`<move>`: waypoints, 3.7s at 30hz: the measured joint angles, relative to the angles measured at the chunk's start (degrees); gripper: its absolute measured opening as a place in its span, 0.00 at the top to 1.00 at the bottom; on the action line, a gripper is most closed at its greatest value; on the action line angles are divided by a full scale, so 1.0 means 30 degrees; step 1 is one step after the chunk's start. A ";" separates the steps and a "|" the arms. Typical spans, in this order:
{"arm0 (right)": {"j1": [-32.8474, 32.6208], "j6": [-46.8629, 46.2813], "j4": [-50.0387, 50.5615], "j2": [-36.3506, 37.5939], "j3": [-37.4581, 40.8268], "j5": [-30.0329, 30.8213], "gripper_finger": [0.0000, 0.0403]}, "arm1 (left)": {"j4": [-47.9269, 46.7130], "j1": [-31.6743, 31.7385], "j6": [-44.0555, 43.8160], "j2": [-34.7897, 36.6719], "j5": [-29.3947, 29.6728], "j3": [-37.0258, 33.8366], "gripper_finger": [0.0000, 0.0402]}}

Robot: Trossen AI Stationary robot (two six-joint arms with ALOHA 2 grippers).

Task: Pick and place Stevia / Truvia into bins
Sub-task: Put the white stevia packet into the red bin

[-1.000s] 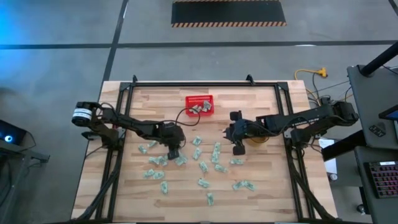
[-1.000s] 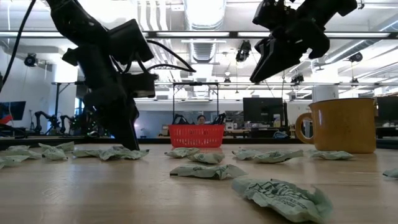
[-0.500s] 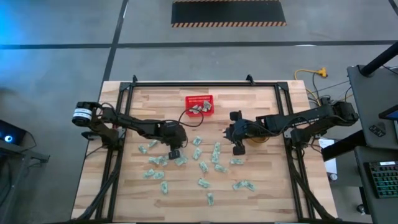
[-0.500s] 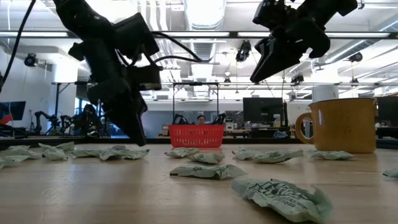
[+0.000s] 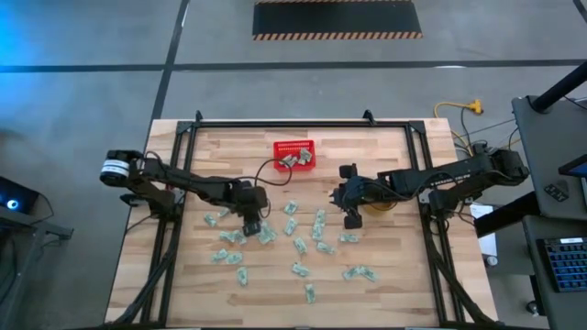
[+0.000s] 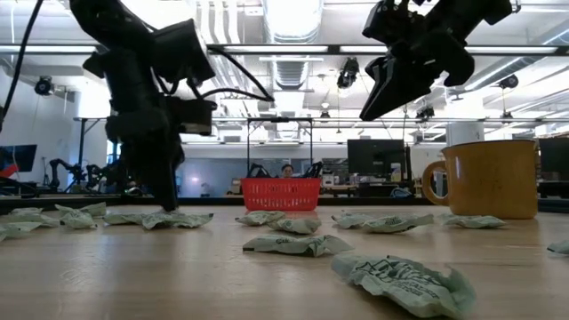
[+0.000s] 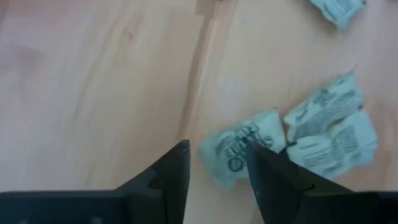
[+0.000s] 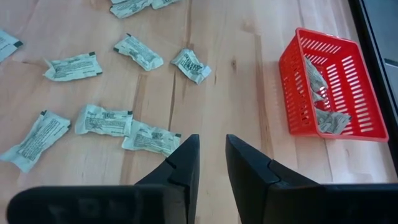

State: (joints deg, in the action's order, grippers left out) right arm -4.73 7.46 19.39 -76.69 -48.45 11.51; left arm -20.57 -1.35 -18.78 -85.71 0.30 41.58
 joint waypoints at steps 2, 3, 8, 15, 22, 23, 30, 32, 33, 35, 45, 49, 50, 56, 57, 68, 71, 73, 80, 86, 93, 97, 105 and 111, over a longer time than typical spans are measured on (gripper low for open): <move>-0.0007 0.0000 0.0053 0.0000 0.0035 0.0000 0.83 | 0.0027 -0.0006 -0.0247 0.0000 -0.0016 -0.0049 0.63; -0.0007 0.0000 0.0025 0.0000 0.0041 0.0000 0.82 | -0.0071 0.0001 -0.0443 0.0000 0.0005 -0.0113 0.63; 0.0000 0.0000 0.0026 0.0000 0.0077 0.0000 0.81 | -0.0137 0.0001 -0.0670 -0.0034 -0.0015 -0.0350 0.63; 0.0000 0.0000 0.0031 0.0000 0.0088 0.0005 0.83 | -0.0234 0.0008 -0.0651 -0.0182 -0.0052 -0.0350 0.72; -0.0003 0.0000 0.0026 -0.0003 0.0088 0.0007 0.84 | -0.0505 0.0016 -0.0170 -0.0182 -0.0029 -0.0350 0.94; 0.0000 0.0000 0.0026 -0.0002 0.0088 0.0007 0.84 | -0.0512 0.0016 -0.0012 -0.0163 -0.0016 -0.0350 0.97; -0.0002 0.0000 0.0010 -0.0002 0.0088 0.0007 0.82 | -0.0459 0.0001 0.1576 0.0126 0.1624 0.0467 0.98; 0.0000 0.0000 -0.0027 -0.0005 0.0088 0.0012 0.82 | -0.0362 0.0001 0.2250 0.0135 0.3025 0.0759 0.97; 0.0000 0.0007 -0.0055 -0.0002 0.0088 0.0008 0.82 | -0.0320 0.0001 0.2569 0.0138 0.3909 0.0948 0.97; -0.0004 0.0058 -0.0093 -0.0007 0.0088 0.0014 0.83 | 0.0053 0.0001 0.3348 0.0138 0.6152 0.1324 0.97; 0.0000 0.0158 -0.0473 -0.0007 0.0088 0.0028 0.84 | 0.8318 0.0350 1.0413 0.0138 1.2252 0.1474 0.97; 0.0000 0.0145 -0.0608 -0.0007 0.0088 0.0036 0.84 | 1.0420 0.1257 1.2382 0.0085 1.2325 0.1428 0.97; 0.0000 0.0138 -0.0608 -0.0007 0.0088 0.0044 0.85 | 1.0697 0.1578 1.2684 0.0042 1.2329 0.1428 0.97; 0.0000 0.0044 -0.0706 -0.0007 0.0088 0.0055 0.85 | 1.2198 0.4070 1.3456 -0.0821 1.2374 0.1435 0.97; 0.0000 0.0031 -0.0759 -0.0007 0.0088 0.0051 0.85 | 1.2207 0.4537 1.3528 -0.0942 1.2350 0.1435 0.97; 0.0000 -0.1134 -0.1526 -0.0007 0.0088 0.0044 0.85 | 1.2838 0.7234 1.3995 -0.2757 0.7032 0.1983 0.96; 0.0000 -0.1599 -0.1578 -0.0007 0.0145 0.0036 0.85 | 1.3064 0.7207 1.4528 -0.2769 0.7024 0.1945 0.91; 0.0000 -0.1904 -0.1555 -0.0007 0.0215 0.0018 0.85 | 1.3198 0.7214 1.4547 -0.2769 0.7037 0.1945 0.88; 0.0000 -0.2018 -0.1874 -0.0007 0.0866 0.0002 0.85 | 1.2986 0.7088 1.4385 -0.2619 0.7094 0.1945 0.79; 0.0007 -0.0896 -0.4182 -0.0719 0.2387 -0.2168 0.84 | 1.1162 0.6040 1.4353 -0.1721 0.7106 0.1938 0.78; 0.0002 0.1693 -0.6726 -0.3669 0.2835 -0.4299 0.82 | 0.8467 0.4327 1.4315 -0.0100 0.7118 0.1902 0.78; 0.0185 0.2302 -0.6749 -0.5275 0.2169 -0.4294 0.80 | 0.7303 0.3388 1.3996 0.0667 0.7115 0.1734 0.78; 0.0656 0.2382 -0.6502 -0.7227 0.0992 -0.4282 0.73 | 0.6980 0.2500 1.3253 0.2088 0.7130 0.1339 0.78; 0.0670 0.2080 -0.5880 -0.7096 0.0962 -0.4306 0.65 | 0.6431 0.2493 1.2635 0.2665 0.7140 0.1221 0.78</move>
State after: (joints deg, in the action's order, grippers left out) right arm -2.72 13.71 1.74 -97.97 -45.56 -1.41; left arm -1.28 6.13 19.13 -77.72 21.71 45.25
